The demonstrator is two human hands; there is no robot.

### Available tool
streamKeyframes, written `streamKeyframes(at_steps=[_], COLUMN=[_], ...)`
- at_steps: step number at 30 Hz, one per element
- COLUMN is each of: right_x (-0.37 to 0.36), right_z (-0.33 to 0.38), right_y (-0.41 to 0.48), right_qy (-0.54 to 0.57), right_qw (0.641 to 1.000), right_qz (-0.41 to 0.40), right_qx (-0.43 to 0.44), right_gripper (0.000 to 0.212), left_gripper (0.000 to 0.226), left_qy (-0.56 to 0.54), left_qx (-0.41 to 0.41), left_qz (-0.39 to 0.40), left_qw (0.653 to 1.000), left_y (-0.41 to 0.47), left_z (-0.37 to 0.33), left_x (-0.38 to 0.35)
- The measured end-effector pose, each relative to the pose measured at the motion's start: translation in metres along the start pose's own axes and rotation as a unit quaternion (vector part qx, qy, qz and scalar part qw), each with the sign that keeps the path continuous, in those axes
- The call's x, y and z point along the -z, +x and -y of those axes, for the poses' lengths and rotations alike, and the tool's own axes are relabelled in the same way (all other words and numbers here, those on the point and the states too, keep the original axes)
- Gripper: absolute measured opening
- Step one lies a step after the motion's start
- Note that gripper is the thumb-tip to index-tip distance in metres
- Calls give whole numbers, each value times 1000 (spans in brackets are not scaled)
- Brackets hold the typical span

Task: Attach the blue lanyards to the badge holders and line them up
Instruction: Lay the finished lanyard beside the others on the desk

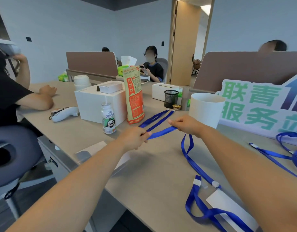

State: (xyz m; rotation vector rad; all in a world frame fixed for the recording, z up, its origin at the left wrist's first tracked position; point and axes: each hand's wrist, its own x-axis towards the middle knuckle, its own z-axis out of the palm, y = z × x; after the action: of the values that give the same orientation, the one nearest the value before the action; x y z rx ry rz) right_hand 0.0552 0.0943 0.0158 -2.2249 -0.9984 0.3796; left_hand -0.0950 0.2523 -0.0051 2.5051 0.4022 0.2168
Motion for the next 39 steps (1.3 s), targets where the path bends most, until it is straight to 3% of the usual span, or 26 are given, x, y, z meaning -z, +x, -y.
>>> streamKeyframes(at_steps=[6,11,13,16,20,24,29,31,34,36,39], right_x=[-9,-20,-24,-23,-10,4,22,26,27,27,28], right_z=[-5,2,6,8,8,5,-18,-27,-32,-29,-20], right_y=[7,16,18,20,20,20,13,13,16,17,18], right_qy=[-22,-26,-23,1,38,67,74,60,48,46,26], right_qw=[999,999,998,999,998,997,996,996,996,996,996], right_qz=[25,38,46,39,34,22,51,61,71,71,72], right_qx=[6,23,27,33,43,38,9,-4,1,13,36], right_gripper=[43,42,40,44,45,34,18,19,13,6,16], left_gripper=[39,37,38,41,36,26,30,33,34,34,45], left_qy=[70,100,19,-169,-269,-322,-439,-423,-315,-301,-269], left_qx=[20,-1,-18,22,31,18,41,68,85,72,23], left_qz=[98,60,69,105,150,102,58,33,49,85,115], left_qw=[992,993,997,980,951,941,896,903,944,947,956], left_y=[10,20,24,34,51,62,64,64,66,68,71], left_z=[21,22,13,3,-2,-8,4,9,11,2,-21], left_x=[-6,-5,-9,-17,-29,-34,-24,-19,-17,-17,-14])
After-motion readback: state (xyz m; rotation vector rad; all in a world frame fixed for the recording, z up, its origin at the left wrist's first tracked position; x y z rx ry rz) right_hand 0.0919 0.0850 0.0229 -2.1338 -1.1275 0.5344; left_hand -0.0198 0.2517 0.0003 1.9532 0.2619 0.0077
